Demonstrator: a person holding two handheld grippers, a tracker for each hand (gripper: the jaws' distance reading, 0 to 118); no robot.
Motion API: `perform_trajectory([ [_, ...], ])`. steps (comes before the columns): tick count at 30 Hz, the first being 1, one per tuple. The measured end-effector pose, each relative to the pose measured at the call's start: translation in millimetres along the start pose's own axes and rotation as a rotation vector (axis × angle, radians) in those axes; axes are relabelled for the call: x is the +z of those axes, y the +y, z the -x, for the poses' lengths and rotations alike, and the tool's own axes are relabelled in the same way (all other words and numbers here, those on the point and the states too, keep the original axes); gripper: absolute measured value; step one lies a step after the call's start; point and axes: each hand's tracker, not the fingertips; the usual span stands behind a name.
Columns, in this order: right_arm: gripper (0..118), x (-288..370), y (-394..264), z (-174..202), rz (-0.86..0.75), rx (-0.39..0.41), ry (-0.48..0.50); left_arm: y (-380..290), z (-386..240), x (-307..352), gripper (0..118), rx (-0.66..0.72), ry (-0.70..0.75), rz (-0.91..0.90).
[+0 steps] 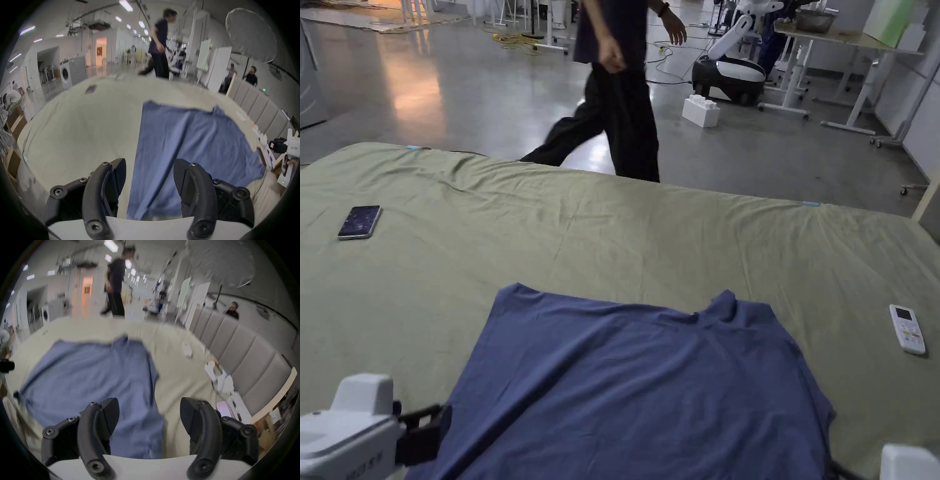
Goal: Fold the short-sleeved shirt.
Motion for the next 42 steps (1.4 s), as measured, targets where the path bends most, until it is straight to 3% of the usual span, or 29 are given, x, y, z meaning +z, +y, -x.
perform_trajectory([
  [6, 81, 4, 50, 20, -0.274, -0.085, 0.003, 38, -45, 3, 61, -0.016, 0.004, -0.223],
  [9, 76, 6, 65, 32, -0.384, -0.064, -0.036, 51, -68, 8, 59, -0.028, -0.013, -0.333],
  [10, 65, 6, 68, 35, -0.426, -0.062, -0.042, 54, -74, 9, 53, -0.037, -0.015, -0.356],
  [12, 36, 3, 70, 39, -0.426, -0.083, -0.041, 61, -87, 10, 21, -0.062, 0.001, -0.398],
  [13, 16, 1, 71, 40, -0.426, -0.09, -0.039, 63, -92, 10, 8, -0.068, 0.013, -0.41],
  [16, 1, 2, 72, 42, -0.451, -0.114, -0.039, 67, -101, 12, 4, -0.096, -0.025, -0.449],
  [18, 0, 4, 71, 43, -0.464, -0.102, -0.043, 71, -109, 13, 2, -0.132, -0.02, -0.416],
  [24, 0, 0, 66, 44, -0.445, -0.08, -0.03, 63, -87, 18, 2, -0.103, -0.017, -0.359],
  [38, 0, -20, 47, 55, -0.333, -0.058, 0.024, -11, 36, 1, 5, 0.089, 0.087, 0.204],
  [39, 0, -20, 45, 56, -0.324, -0.052, 0.028, -17, 40, -3, 12, 0.107, 0.104, 0.238],
  [40, 0, -21, 44, 58, -0.318, -0.051, 0.033, -24, 43, -7, 29, 0.133, 0.113, 0.261],
  [42, 0, -24, 41, 61, -0.301, -0.049, 0.044, -33, 49, -17, 53, 0.196, 0.115, 0.322],
])
